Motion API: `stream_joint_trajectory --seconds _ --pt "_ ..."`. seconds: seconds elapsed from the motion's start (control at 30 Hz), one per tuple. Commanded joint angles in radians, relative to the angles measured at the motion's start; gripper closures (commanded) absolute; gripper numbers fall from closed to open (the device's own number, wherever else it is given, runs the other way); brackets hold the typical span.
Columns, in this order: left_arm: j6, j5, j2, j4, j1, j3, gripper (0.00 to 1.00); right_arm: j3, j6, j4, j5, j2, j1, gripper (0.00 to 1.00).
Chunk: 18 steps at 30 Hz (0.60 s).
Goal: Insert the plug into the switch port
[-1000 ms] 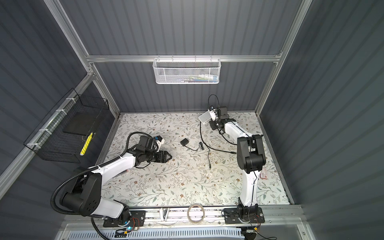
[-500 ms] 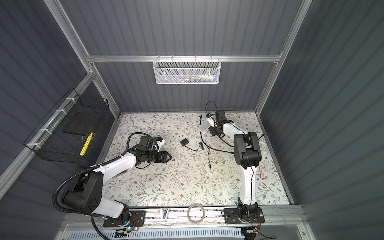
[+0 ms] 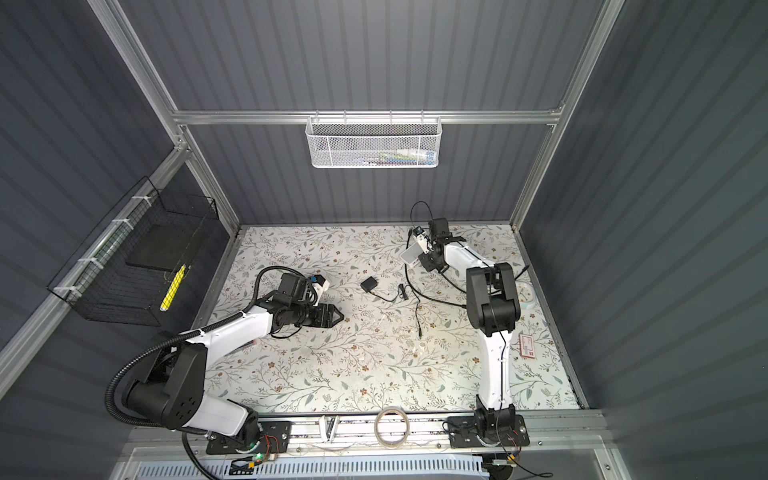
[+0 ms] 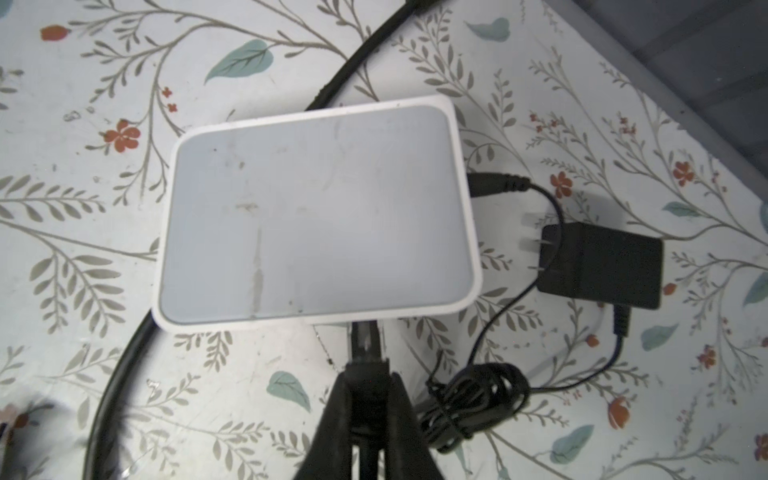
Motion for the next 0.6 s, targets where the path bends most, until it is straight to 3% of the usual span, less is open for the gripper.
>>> stream_joint_trajectory --seconds 0.0,0.57 --pt "0.006 0.009 -0.013 -0.001 0.004 -0.015 0.26 0.026 0.039 -0.004 -0.033 -0.009 -0.016 0.95" --pt "0.006 0.017 0.005 0.010 0.003 -0.020 0.26 -0.022 0.064 0.055 -0.042 -0.061 -0.074 0.95"
